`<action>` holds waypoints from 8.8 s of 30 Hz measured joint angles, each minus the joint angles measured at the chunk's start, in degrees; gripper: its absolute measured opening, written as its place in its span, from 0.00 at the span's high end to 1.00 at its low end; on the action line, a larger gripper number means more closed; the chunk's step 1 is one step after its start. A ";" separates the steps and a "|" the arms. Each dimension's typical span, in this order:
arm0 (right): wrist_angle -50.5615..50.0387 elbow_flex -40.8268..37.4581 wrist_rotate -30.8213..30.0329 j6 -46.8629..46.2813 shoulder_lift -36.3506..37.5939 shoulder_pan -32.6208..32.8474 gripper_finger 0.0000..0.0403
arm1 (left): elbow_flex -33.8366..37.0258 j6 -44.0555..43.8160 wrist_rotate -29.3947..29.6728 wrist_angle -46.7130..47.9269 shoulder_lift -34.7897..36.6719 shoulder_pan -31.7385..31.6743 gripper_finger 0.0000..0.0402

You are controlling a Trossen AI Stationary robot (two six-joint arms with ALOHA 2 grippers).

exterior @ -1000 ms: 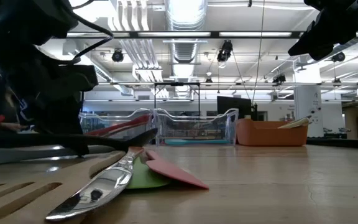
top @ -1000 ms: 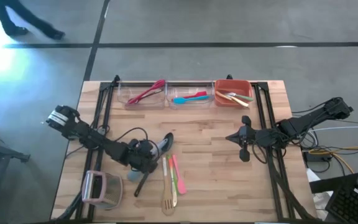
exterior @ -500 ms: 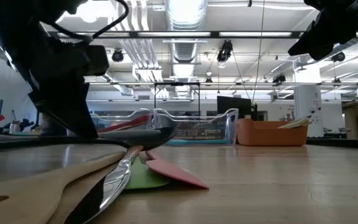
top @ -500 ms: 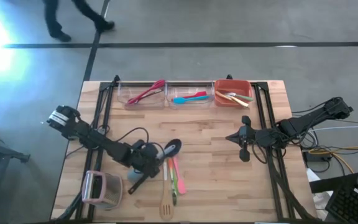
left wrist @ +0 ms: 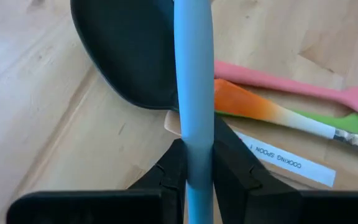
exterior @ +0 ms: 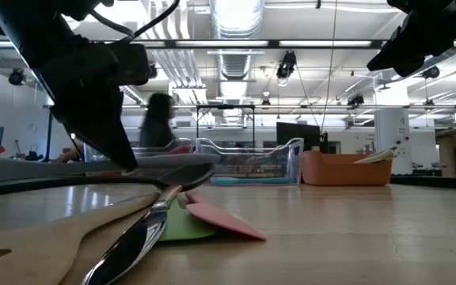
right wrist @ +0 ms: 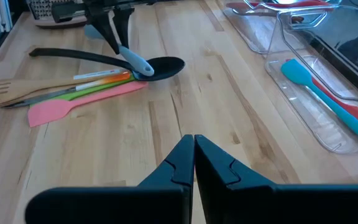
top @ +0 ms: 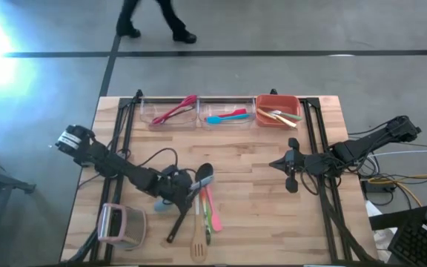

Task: Pick & Place Kitchen Items
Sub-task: Put the gray serving spoon into the left transparent bin, then put the pink spatula into the right transparent bin

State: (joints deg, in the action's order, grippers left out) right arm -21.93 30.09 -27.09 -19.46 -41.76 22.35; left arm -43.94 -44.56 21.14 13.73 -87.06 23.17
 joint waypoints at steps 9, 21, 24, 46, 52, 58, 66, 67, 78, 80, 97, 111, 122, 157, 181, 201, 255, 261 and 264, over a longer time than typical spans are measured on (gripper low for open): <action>-0.04 0.00 0.02 0.02 -0.02 0.00 0.98 | -0.35 6.86 -0.14 5.12 6.80 -3.04 0.86; -0.03 0.00 0.01 0.12 -0.02 0.00 0.98 | -0.28 25.71 6.24 9.91 20.58 -15.52 0.86; 0.00 0.00 0.00 0.11 -0.02 0.00 0.98 | -0.28 33.64 7.05 9.83 22.60 -20.87 0.86; 0.09 0.02 -0.97 0.17 -0.02 0.00 0.98 | -0.28 64.40 -12.54 -4.55 21.79 -59.89 0.86; 0.09 0.02 -2.93 0.44 -0.02 -0.02 0.98 | -0.33 68.62 -12.49 -13.04 17.01 -61.48 0.86; 0.03 0.02 -2.93 0.26 -0.02 0.00 0.98 | -0.35 69.96 -9.82 -14.72 11.97 -62.45 0.86; -0.09 -0.05 -2.93 0.58 -0.02 0.00 0.98 | -0.30 69.17 -9.12 -17.17 5.20 -62.92 0.86; -0.10 -0.19 -2.93 0.53 -0.02 0.00 0.98 | -0.30 68.69 -9.08 -17.84 4.42 -62.96 0.86; -0.11 -1.64 -2.93 0.09 -0.02 0.00 0.98 | -0.02 64.98 -8.00 -19.71 0.00 -64.06 0.86; -0.08 -1.76 -2.94 -0.02 -0.02 0.00 0.98 | 0.00 64.92 -7.96 -19.62 0.00 -64.06 0.86; 0.42 -1.77 -2.94 -0.03 -0.02 0.00 0.98 | -3.66 59.91 -8.14 -6.33 7.56 -63.90 0.41; 4.93 -1.68 -2.98 1.10 -0.02 0.00 0.98 | -8.44 48.78 -26.27 9.11 24.62 -60.35 0.41; 11.02 1.42 -3.08 4.47 -0.01 0.00 0.98 | -8.37 42.31 -32.15 16.51 32.06 -45.45 0.42; -4.29 38.12 -0.80 3.03 -29.09 0.00 0.97 | 20.97 6.24 -15.01 -7.08 31.05 -6.07 0.42; -12.89 53.20 6.66 -32.28 -54.23 0.79 0.61 | 24.30 13.84 -8.74 -6.16 31.12 -6.20 0.42; -1.64 53.22 10.97 -45.68 -70.44 2.41 0.55 | 21.36 25.45 -5.50 -4.86 35.91 -6.24 0.42; -38.77 92.85 19.31 -40.57 -100.38 3.33 0.43 | 21.75 17.06 -2.83 5.61 37.81 -6.12 0.42; -38.29 91.76 20.03 -39.75 -100.21 2.67 0.45 | 21.75 17.08 -2.83 5.65 37.81 -6.13 0.42; -38.34 91.73 20.16 -38.82 -100.21 2.52 0.48 | 21.75 17.12 -2.83 5.65 37.81 -6.13 0.42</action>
State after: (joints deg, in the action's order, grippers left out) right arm -60.27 121.82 -6.93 -58.28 -141.97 24.87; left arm -22.20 -27.44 18.31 19.38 -49.25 17.04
